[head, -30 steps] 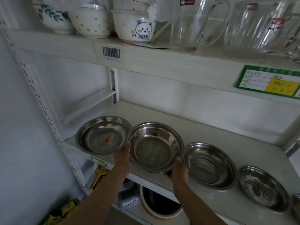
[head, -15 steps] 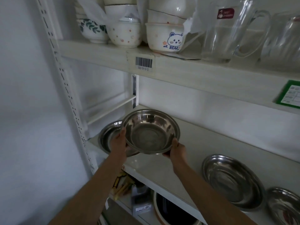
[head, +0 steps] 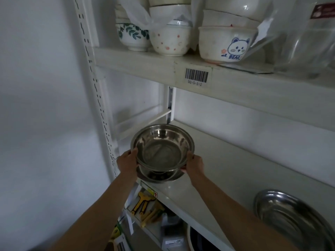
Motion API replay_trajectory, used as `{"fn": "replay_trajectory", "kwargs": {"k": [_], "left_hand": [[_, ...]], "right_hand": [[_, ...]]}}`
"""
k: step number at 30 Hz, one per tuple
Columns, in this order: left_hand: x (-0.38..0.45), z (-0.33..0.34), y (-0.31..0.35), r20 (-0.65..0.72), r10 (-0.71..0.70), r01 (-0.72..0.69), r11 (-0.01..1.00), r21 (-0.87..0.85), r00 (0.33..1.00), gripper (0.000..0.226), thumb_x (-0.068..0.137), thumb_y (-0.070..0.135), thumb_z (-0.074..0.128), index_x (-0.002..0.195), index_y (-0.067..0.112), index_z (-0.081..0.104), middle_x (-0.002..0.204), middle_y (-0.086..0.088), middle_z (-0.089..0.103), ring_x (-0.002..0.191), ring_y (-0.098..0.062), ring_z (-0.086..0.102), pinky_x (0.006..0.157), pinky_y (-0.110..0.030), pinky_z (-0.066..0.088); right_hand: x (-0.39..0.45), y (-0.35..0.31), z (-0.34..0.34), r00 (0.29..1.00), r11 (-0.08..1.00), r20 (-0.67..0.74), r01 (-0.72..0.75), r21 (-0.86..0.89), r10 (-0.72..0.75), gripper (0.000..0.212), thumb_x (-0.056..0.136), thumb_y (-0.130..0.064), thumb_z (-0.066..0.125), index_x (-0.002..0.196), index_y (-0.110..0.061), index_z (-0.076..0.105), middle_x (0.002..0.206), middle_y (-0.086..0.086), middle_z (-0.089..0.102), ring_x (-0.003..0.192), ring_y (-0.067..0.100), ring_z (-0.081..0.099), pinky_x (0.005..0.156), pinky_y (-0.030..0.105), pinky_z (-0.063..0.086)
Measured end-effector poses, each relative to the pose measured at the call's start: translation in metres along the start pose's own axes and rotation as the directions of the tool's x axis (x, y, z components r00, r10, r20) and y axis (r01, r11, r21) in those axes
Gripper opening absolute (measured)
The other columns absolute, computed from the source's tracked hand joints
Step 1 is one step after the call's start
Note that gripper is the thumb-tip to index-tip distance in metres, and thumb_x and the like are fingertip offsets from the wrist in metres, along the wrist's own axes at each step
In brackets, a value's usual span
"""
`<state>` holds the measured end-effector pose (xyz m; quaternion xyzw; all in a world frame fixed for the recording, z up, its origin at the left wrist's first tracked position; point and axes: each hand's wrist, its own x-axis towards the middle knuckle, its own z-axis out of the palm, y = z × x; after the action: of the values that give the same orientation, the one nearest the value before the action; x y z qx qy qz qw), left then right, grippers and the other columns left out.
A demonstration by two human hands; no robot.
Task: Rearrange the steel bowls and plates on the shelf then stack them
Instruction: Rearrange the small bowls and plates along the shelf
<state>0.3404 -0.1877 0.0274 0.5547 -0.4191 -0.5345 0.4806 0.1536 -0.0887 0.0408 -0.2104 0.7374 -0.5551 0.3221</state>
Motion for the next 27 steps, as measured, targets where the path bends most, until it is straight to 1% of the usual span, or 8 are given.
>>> {"fn": "replay_trajectory", "kwargs": {"k": [3, 5, 10, 12, 16, 19, 21, 27], "left_hand": [[0.008, -0.004, -0.014, -0.078, 0.013, -0.010, 0.999, 0.039, 0.997, 0.025, 0.085, 0.027, 0.069, 0.089, 0.003, 0.071, 0.066, -0.004, 0.065, 0.059, -0.014, 0.058, 0.065, -0.028, 0.051], [0.012, -0.007, -0.020, -0.087, -0.018, 0.021, 0.999, 0.030, 0.996, 0.024, 0.084, 0.025, 0.071, 0.097, 0.005, 0.073, 0.074, -0.004, 0.070, 0.066, -0.017, 0.063, 0.073, -0.032, 0.056], [0.010, -0.008, -0.025, -0.122, 0.023, -0.015, 0.998, 0.062, 0.992, 0.012, 0.087, 0.024, 0.065, 0.088, 0.018, 0.075, 0.075, 0.002, 0.068, 0.074, -0.015, 0.061, 0.065, -0.022, 0.046], [0.012, -0.009, -0.030, -0.124, 0.044, -0.030, 0.993, 0.117, 0.991, 0.016, 0.089, 0.028, 0.062, 0.076, 0.025, 0.071, 0.070, 0.005, 0.064, 0.073, -0.017, 0.060, 0.071, -0.027, 0.047], [0.014, -0.008, -0.043, -0.156, 0.035, -0.017, 0.993, 0.118, 0.987, 0.023, 0.090, 0.027, 0.061, 0.069, 0.019, 0.068, 0.063, 0.000, 0.061, 0.067, -0.017, 0.055, 0.060, -0.024, 0.039], [0.014, -0.005, -0.048, -0.175, 0.038, -0.014, 0.991, 0.133, 0.984, 0.028, 0.090, 0.027, 0.060, 0.062, 0.029, 0.062, 0.070, -0.004, 0.066, 0.072, -0.020, 0.059, 0.069, -0.028, 0.046], [0.016, -0.003, -0.050, -0.180, 0.055, -0.028, 0.988, 0.149, 0.982, 0.026, 0.090, 0.027, 0.059, 0.064, 0.031, 0.064, 0.072, -0.005, 0.069, 0.075, -0.023, 0.062, 0.077, -0.035, 0.050], [0.020, 0.000, -0.055, -0.210, 0.094, -0.062, 0.986, 0.155, 0.973, 0.023, 0.089, 0.024, 0.057, 0.074, 0.016, 0.073, 0.069, -0.013, 0.070, 0.067, -0.025, 0.060, 0.073, -0.034, 0.051]], "right_hand": [[0.011, 0.015, 0.009, 0.999, 0.995, -0.034, 0.015, -0.102, -0.018, 0.042, 0.097, -0.038, 0.048, 0.072, -0.009, 0.064, 0.079, 0.015, 0.073, 0.069, 0.031, 0.073, 0.071, 0.049, 0.061], [0.020, 0.025, 0.014, 0.998, 0.985, -0.051, 0.020, -0.169, -0.029, 0.040, 0.093, -0.038, 0.049, 0.071, -0.010, 0.066, 0.077, 0.014, 0.073, 0.070, 0.032, 0.072, 0.071, 0.050, 0.061], [0.015, 0.024, 0.019, 0.994, 0.952, -0.074, 0.059, -0.302, -0.085, 0.029, 0.094, -0.032, 0.053, 0.076, -0.009, 0.057, 0.083, 0.014, 0.068, 0.081, 0.031, 0.068, 0.070, 0.034, 0.052], [0.017, 0.026, 0.021, 0.993, 0.943, -0.080, 0.056, -0.327, -0.087, 0.024, 0.095, -0.028, 0.054, 0.082, -0.008, 0.059, 0.087, 0.015, 0.066, 0.079, 0.027, 0.062, 0.069, 0.032, 0.047], [0.024, 0.031, 0.025, 0.990, 0.924, -0.104, 0.044, -0.380, -0.090, 0.028, 0.095, -0.025, 0.055, 0.103, 0.000, 0.066, 0.102, 0.016, 0.068, 0.092, 0.029, 0.064, 0.069, 0.026, 0.039], [0.027, 0.037, 0.027, 0.986, 0.906, -0.122, 0.049, -0.421, -0.110, 0.030, 0.094, -0.028, 0.055, 0.106, -0.002, 0.064, 0.110, 0.016, 0.065, 0.098, 0.031, 0.063, 0.073, 0.028, 0.042], [0.028, 0.042, 0.027, 0.983, 0.899, -0.130, 0.058, -0.433, -0.126, 0.029, 0.094, -0.026, 0.056, 0.107, -0.001, 0.063, 0.113, 0.017, 0.062, 0.098, 0.032, 0.062, 0.074, 0.028, 0.041], [0.028, 0.048, 0.031, 0.975, 0.904, -0.162, 0.069, -0.423, -0.151, 0.024, 0.093, -0.019, 0.058, 0.105, 0.001, 0.061, 0.113, 0.019, 0.060, 0.093, 0.032, 0.060, 0.072, 0.027, 0.039]]}}
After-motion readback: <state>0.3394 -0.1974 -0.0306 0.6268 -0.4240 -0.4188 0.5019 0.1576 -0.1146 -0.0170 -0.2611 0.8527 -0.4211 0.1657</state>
